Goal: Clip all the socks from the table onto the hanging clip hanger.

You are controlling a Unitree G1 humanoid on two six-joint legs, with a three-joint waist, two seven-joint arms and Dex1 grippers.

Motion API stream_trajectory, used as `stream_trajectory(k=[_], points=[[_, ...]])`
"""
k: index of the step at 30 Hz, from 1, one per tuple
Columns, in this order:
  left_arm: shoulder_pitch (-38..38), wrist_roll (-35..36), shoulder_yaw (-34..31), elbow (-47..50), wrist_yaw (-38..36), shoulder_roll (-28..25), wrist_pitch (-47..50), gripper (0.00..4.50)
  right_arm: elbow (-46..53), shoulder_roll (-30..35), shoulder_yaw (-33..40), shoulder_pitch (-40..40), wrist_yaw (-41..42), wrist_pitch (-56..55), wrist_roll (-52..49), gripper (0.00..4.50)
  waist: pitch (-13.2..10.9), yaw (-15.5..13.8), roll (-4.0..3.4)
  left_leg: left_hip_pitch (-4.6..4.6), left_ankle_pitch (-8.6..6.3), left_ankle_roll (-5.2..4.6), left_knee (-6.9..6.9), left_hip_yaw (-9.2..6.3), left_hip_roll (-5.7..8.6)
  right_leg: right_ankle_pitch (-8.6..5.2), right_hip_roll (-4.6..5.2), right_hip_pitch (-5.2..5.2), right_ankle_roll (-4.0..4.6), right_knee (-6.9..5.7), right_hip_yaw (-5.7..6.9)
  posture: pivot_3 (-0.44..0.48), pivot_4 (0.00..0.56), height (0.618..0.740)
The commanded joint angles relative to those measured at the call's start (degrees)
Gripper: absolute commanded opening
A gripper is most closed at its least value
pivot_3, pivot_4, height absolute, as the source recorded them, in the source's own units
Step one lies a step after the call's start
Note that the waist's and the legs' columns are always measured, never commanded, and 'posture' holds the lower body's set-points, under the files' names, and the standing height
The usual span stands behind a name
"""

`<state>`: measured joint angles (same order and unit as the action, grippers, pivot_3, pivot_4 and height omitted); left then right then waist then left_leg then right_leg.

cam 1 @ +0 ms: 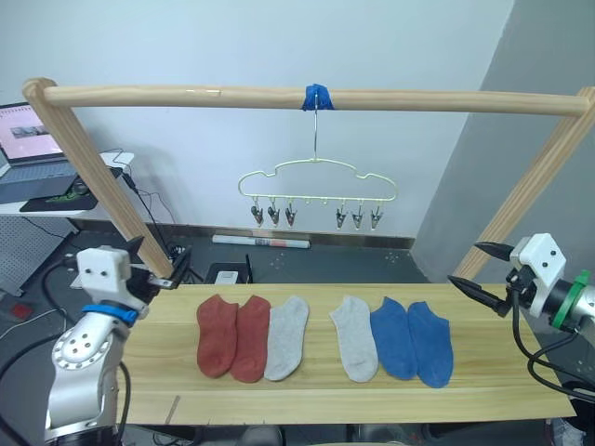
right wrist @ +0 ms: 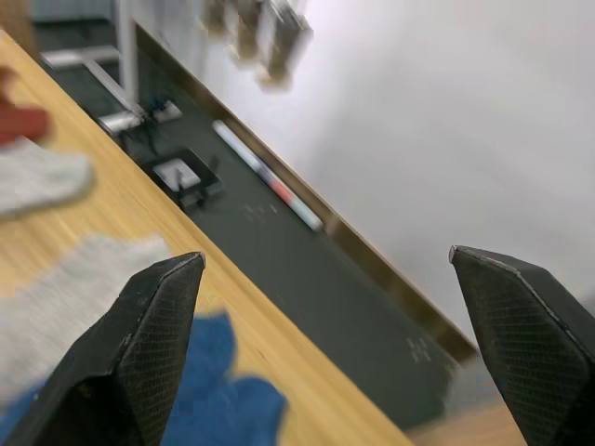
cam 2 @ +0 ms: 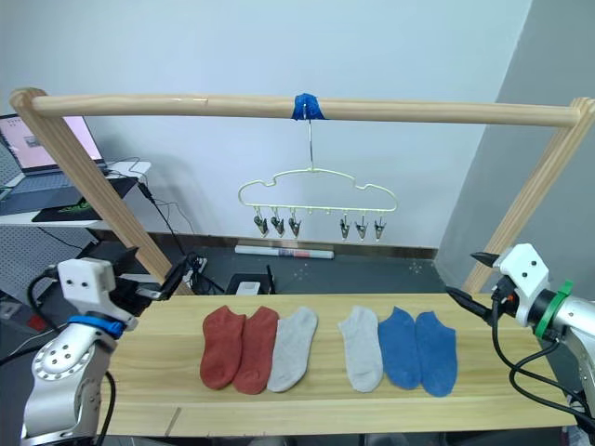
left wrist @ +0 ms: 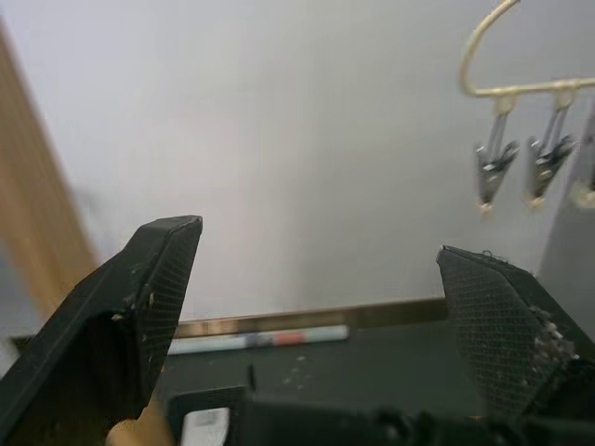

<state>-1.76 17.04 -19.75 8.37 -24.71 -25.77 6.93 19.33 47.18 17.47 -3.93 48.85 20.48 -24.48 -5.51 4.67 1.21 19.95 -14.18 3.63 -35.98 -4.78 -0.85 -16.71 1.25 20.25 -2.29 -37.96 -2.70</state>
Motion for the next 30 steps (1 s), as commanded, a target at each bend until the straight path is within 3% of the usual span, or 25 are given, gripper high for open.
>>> stream_trajectory(k=[1,5,8,12,17,30], points=[[3.2,1.2,2.2,3.1,1.3,1.2,2.5,4.5,9.2,-1.0,0.6,1.0,-3.1,5.9,-5.1,4.44,-0.7,0.3,0.12,0.02,0.0,0.0,0.0,0.0,-0.01,0.0,-0.01,0.03,-0.01,0.0,0.0,-0.199,0.109,0.74],[5.1,1.0,3.7,4.7,1.9,2.3,3.5,4.5,16.0,-2.5,-0.8,2.8,-6.9,11.3,-8.6,4.44,-2.6,0.9,0.37,0.19,-0.02,0.03,-0.01,0.01,-0.01,0.01,-0.02,0.16,-0.05,0.03,-0.03,-0.239,0.164,0.74],[7.6,-0.2,5.8,4.9,3.7,4.6,2.7,4.5,20.2,-4.5,-3.2,5.7,-10.5,15.3,-11.5,4.44,-3.9,1.6,0.32,0.93,-0.01,0.02,-0.12,0.05,-0.01,0.32,-0.05,0.88,-0.55,-0.03,-0.15,-0.255,0.196,0.74],[9.0,0.2,6.7,5.9,3.9,6.3,2.0,4.5,24.0,-4.8,-3.2,7.0,-13.1,19.4,-14.8,4.44,-5.7,1.9,0.28,1.31,-0.01,0.01,-0.1,0.09,0.01,0.39,-0.05,1.22,-0.59,0.01,-0.22,-0.266,0.227,0.74],[10.7,-0.9,8.3,5.7,4.8,7.7,1.1,3.12,26.8,-3.6,-2.3,7.7,-14.5,22.3,-17.9,4.5,-7.1,1.9,0.26,2.02,-0.02,-0.01,-0.14,0.08,0.01,0.56,-0.04,1.9,-0.3,-0.03,-0.19,-0.29,0.261,0.74],[16.2,-1.6,8.5,1.2,6.4,9.2,-0.2,3.12,29.9,-1.1,-2.7,12.5,-16.3,26.3,-26.4,4.5,-9.4,2.9,0.58,2.1,-0.02,-0.02,-0.15,0.07,0.02,0.55,-0.03,1.96,-0.32,-0.01,-0.15,-0.317,0.288,0.74]])
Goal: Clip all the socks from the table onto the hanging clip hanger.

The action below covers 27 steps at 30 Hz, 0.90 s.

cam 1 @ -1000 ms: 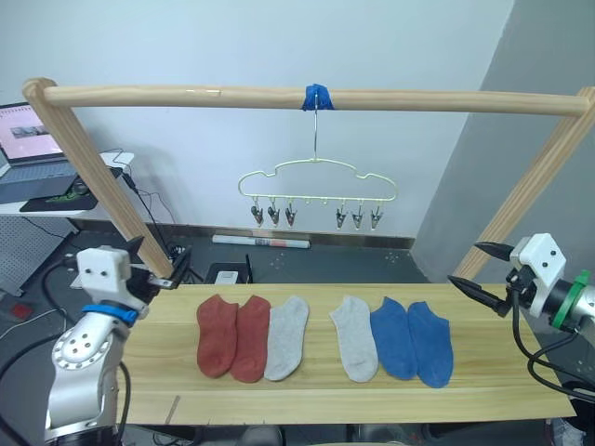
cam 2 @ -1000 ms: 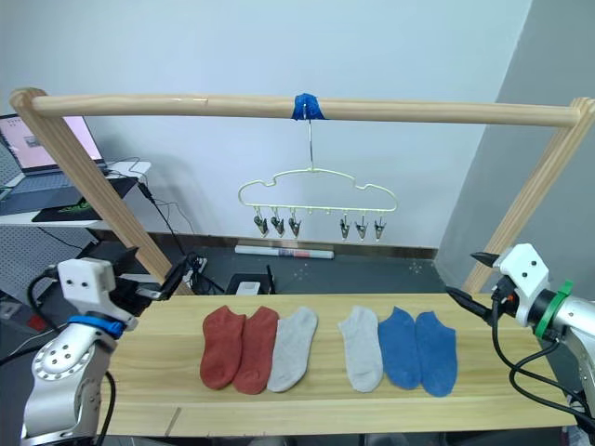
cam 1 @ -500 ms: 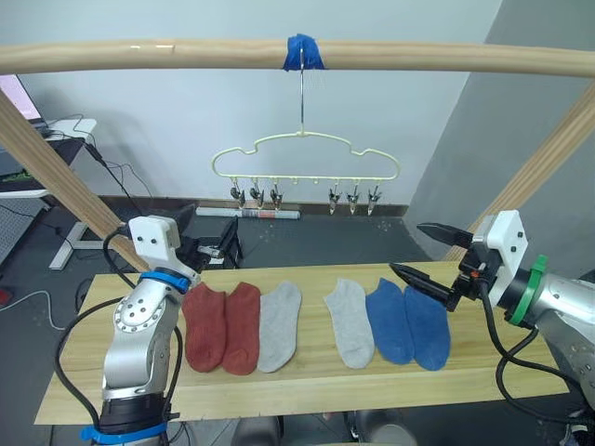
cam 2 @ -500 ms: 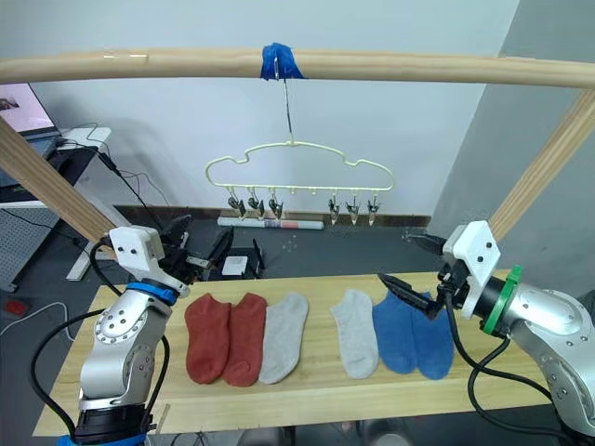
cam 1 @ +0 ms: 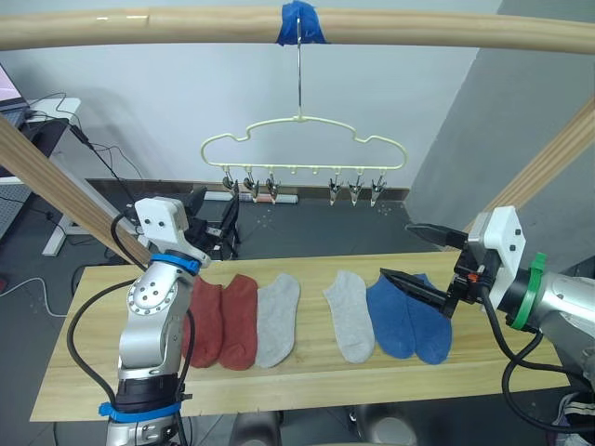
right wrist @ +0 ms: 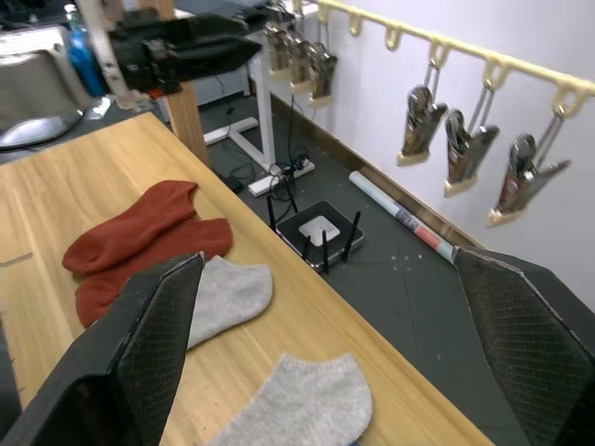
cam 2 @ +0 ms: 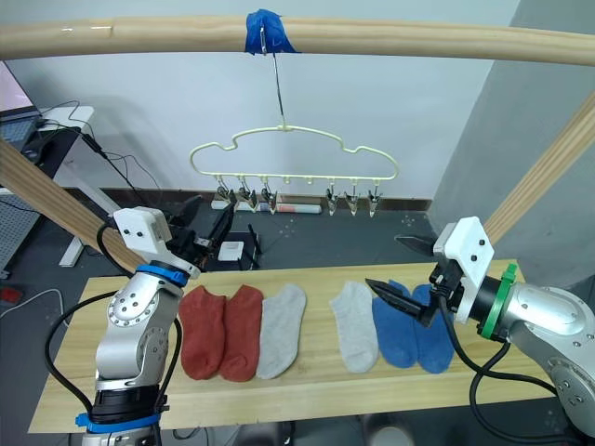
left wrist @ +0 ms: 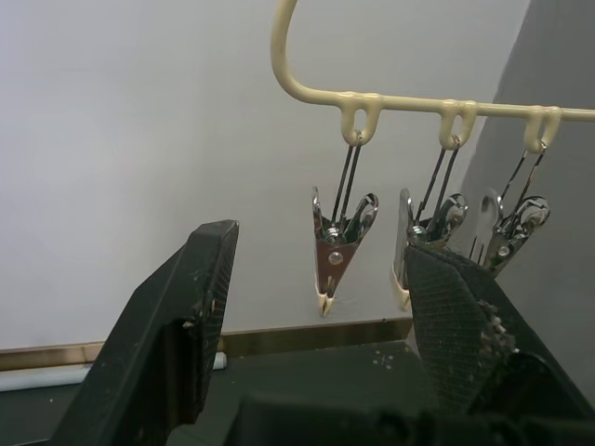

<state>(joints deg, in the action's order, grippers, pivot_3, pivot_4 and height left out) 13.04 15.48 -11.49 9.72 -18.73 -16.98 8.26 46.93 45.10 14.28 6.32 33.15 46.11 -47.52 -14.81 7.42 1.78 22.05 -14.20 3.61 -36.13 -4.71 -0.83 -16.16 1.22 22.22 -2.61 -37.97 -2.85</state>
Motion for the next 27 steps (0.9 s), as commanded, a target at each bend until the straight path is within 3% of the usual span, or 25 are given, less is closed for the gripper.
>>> stream_trajectory(k=[1,26,27], points=[[1.9,0.0,0.3,-0.5,0.4,0.6,-1.7,3.12,2.3,1.2,0.4,3.0,-0.7,1.0,-4.2,4.5,-0.2,0.4,0.03,0.0,0.0,0.0,0.0,0.0,0.0,0.0,0.0,0.0,0.0,0.0,-0.01,-0.317,0.288,0.74],[5.7,-1.2,0.1,-2.9,3.9,2.7,-4.2,3.12,2.0,3.7,-0.6,4.2,-2.4,1.7,-7.8,4.5,-1.3,0.7,0.2,0.35,0.0,0.0,-0.04,-0.09,0.0,0.0,0.02,0.19,-0.03,0.05,0.13,-0.325,0.299,0.74],[5.8,-1.2,0.1,-2.9,3.9,2.8,-4.3,2.94,2.0,3.7,-0.6,4.2,-2.4,1.8,-7.8,4.5,-1.3,0.7,0.2,0.35,0.0,0.0,-0.04,-0.08,0.0,0.0,0.02,0.19,-0.03,0.05,0.13,-0.325,0.299,0.74]])
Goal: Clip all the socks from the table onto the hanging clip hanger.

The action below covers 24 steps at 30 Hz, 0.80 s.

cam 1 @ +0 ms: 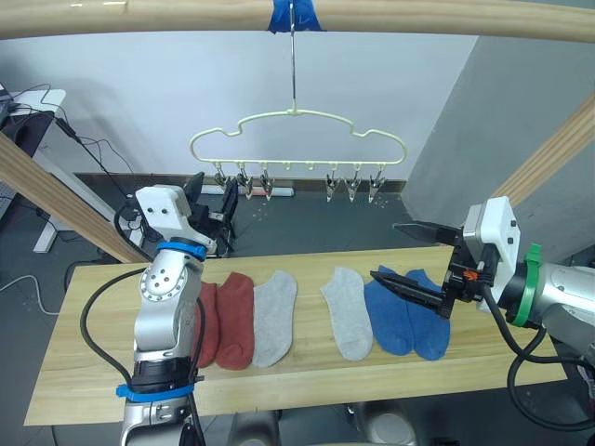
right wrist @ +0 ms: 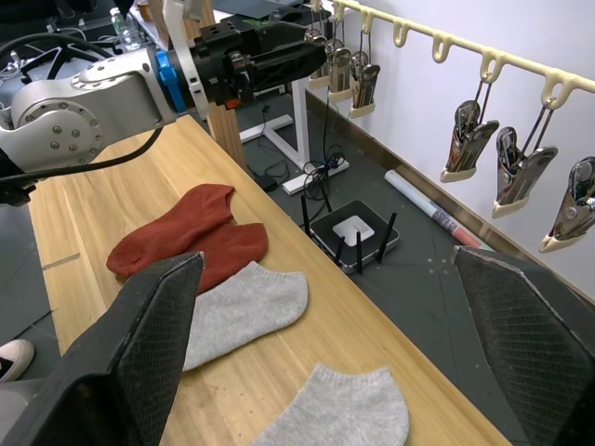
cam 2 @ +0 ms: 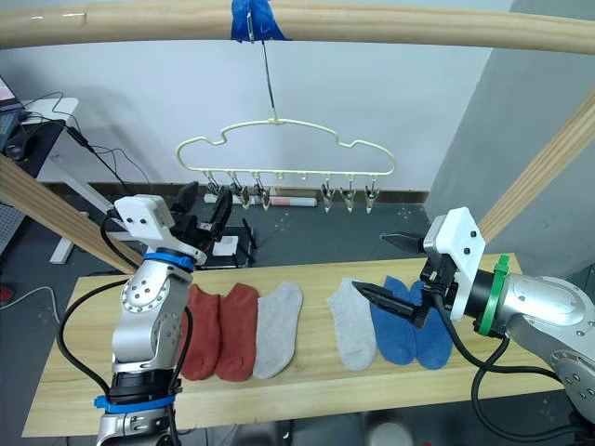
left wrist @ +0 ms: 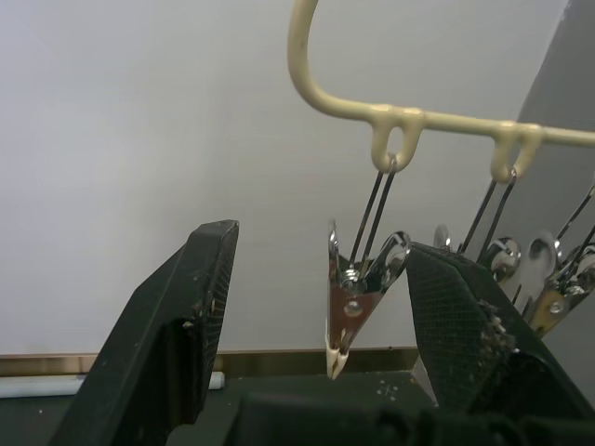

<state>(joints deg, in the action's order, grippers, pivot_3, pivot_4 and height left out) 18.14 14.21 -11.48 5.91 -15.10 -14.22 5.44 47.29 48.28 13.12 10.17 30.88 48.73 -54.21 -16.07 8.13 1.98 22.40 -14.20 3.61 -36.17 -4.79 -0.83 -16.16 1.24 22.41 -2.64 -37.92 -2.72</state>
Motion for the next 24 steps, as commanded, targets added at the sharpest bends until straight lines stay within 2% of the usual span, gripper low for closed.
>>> stream_trajectory(k=[1,2,6,9,24], points=[[0.9,0.0,0.1,1.0,0.2,0.2,-1.6,2.76,1.7,0.6,0.6,0.2,-0.1,-0.8,-1.2,4.5,0.0,0.0,0.0,0.0,0.0,0.0,0.0,0.0,0.0,0.0,0.0,0.0,0.0,0.0,0.0,-0.326,0.299,0.74],[0.9,-0.1,0.2,1.1,0.2,0.2,-1.7,2.59,1.7,0.6,0.7,0.1,-0.1,-0.8,-1.2,4.5,0.0,0.0,0.0,0.0,0.0,0.0,0.0,0.0,0.0,0.0,0.0,0.01,0.0,0.0,0.0,-0.326,0.299,0.74],[0.6,-0.1,0.1,1.6,0.4,0.5,-1.5,1.39,1.8,0.7,0.7,0.0,-0.2,-0.7,-1.4,4.5,0.0,0.0,0.0,0.02,0.0,0.0,0.0,0.0,0.0,0.0,0.0,0.01,0.0,0.02,0.0,-0.326,0.299,0.74],[0.3,-0.2,0.2,2.2,0.5,0.7,-1.3,0.72,1.8,0.7,0.7,-0.1,-0.4,-0.8,-1.5,4.5,0.0,0.0,0.01,0.02,0.0,0.0,0.0,0.0,0.0,0.0,0.0,0.01,-0.01,0.02,0.0,-0.325,0.3,0.74],[0.6,0.2,0.1,4.1,0.6,-0.2,-0.4,0.71,2.3,0.5,-0.2,-5.8,-0.3,-3.0,2.8,4.5,-0.1,-0.1,0.02,0.22,0.0,0.01,0.0,-0.01,0.0,-0.02,0.01,0.23,-0.06,0.0,0.0,-0.313,0.304,0.74]])
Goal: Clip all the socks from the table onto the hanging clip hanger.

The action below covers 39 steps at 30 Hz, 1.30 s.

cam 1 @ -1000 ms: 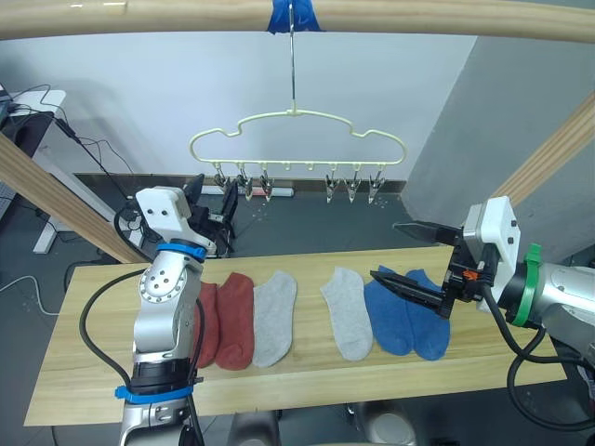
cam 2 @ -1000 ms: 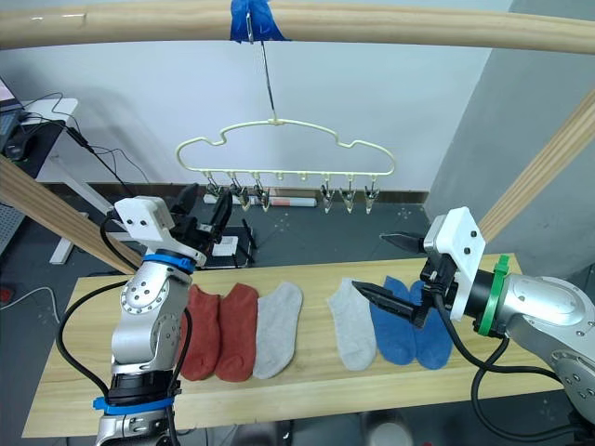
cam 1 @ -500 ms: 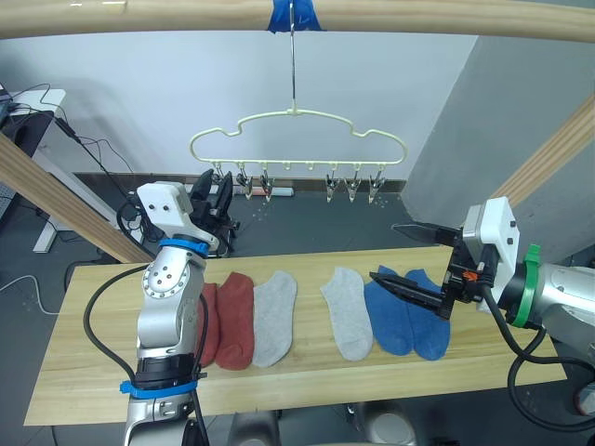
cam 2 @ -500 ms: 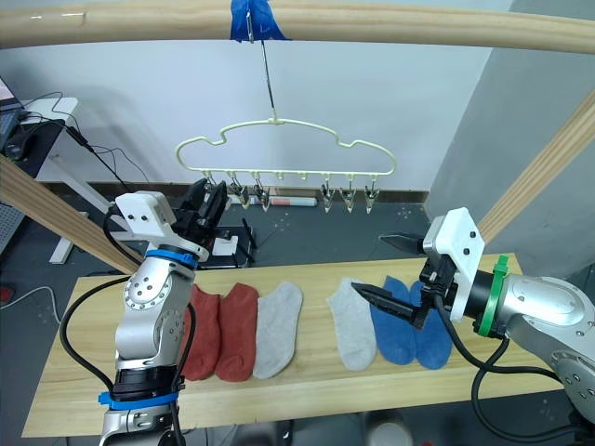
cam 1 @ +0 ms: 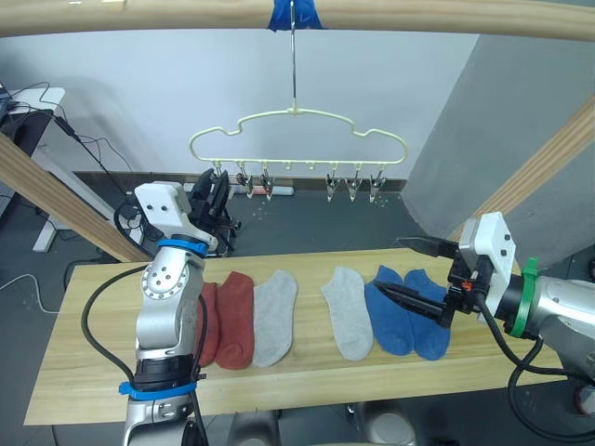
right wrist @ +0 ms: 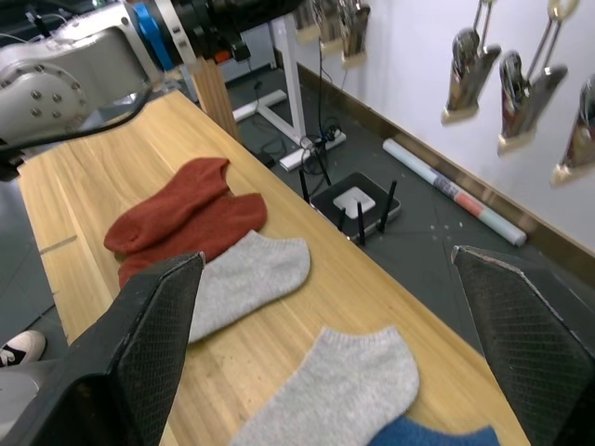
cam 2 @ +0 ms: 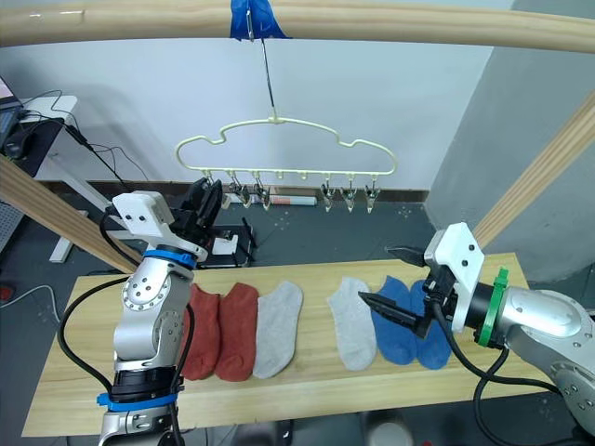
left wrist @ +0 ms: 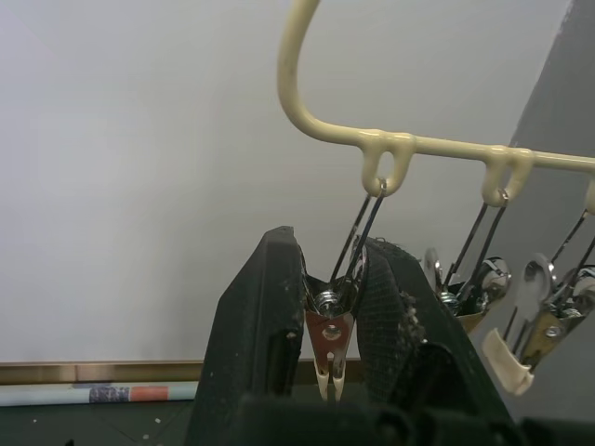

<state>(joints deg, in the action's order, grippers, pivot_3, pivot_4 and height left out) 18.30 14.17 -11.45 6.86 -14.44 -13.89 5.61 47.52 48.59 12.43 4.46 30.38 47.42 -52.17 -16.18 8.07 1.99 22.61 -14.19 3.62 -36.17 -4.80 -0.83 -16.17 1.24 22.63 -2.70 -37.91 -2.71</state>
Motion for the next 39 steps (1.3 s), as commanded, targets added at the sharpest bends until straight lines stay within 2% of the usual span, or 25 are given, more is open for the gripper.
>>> stream_trajectory(k=[1,10,12,13,18,32,39], points=[[0.4,0.2,0.0,3.2,0.0,-0.5,-0.5,0.71,1.9,0.1,0.4,-0.2,0.3,-1.9,1.1,4.5,0.0,0.0,0.0,0.0,0.0,0.0,0.0,0.0,0.0,0.0,0.0,0.01,-0.01,-0.01,0.0,-0.313,0.304,0.74],[-0.1,-0.4,0.6,4.1,0.3,-0.8,0.5,0.71,1.3,-0.2,-0.2,-1.9,1.4,-3.9,3.1,4.5,0.0,-0.1,0.0,0.26,0.0,0.0,0.0,0.0,0.0,0.03,0.0,0.27,0.04,-0.03,0.0,-0.305,0.302,0.74],[-0.2,-0.5,0.3,4.3,0.7,-0.7,0.6,1.42,1.3,-0.2,-0.2,-2.2,1.6,-4.1,3.3,4.5,0.0,-0.1,0.0,0.31,0.0,0.0,0.0,0.02,0.0,0.03,0.0,0.37,0.05,-0.07,-0.02,-0.307,0.302,0.74],[-0.2,-0.5,0.2,4.3,0.8,-0.6,0.6,1.57,1.3,-0.3,-0.3,-2.2,1.7,-4.2,3.4,4.5,0.0,-0.1,0.0,0.31,0.0,0.0,0.0,0.03,0.0,0.03,0.0,0.4,0.05,-0.08,-0.04,-0.307,0.302,0.74],[0.6,-0.8,0.6,6.1,2.1,-0.5,2.2,2.99,1.3,-0.2,0.0,-2.4,1.8,-4.3,3.5,4.5,0.0,-0.1,0.01,0.34,0.0,0.0,0.0,0.04,0.0,0.03,0.0,0.44,0.05,-0.1,-0.04,-0.306,0.304,0.74],[-2.1,-1.7,1.3,12.5,4.3,-1.6,10.5,2.99,1.1,0.0,0.3,-1.7,2.0,-3.5,2.5,4.5,0.0,-0.1,0.01,0.34,0.01,0.0,0.0,0.05,0.01,0.03,0.0,0.46,0.05,-0.12,-0.06,-0.296,0.305,0.74],[-2.3,-2.1,1.6,13.4,4.5,-1.5,11.3,2.99,1.3,0.0,0.1,-1.2,1.6,-3.1,2.0,4.5,0.0,-0.1,0.01,0.35,0.0,0.0,0.0,0.05,0.01,0.03,0.0,0.47,0.05,-0.12,-0.07,-0.295,0.304,0.74]])
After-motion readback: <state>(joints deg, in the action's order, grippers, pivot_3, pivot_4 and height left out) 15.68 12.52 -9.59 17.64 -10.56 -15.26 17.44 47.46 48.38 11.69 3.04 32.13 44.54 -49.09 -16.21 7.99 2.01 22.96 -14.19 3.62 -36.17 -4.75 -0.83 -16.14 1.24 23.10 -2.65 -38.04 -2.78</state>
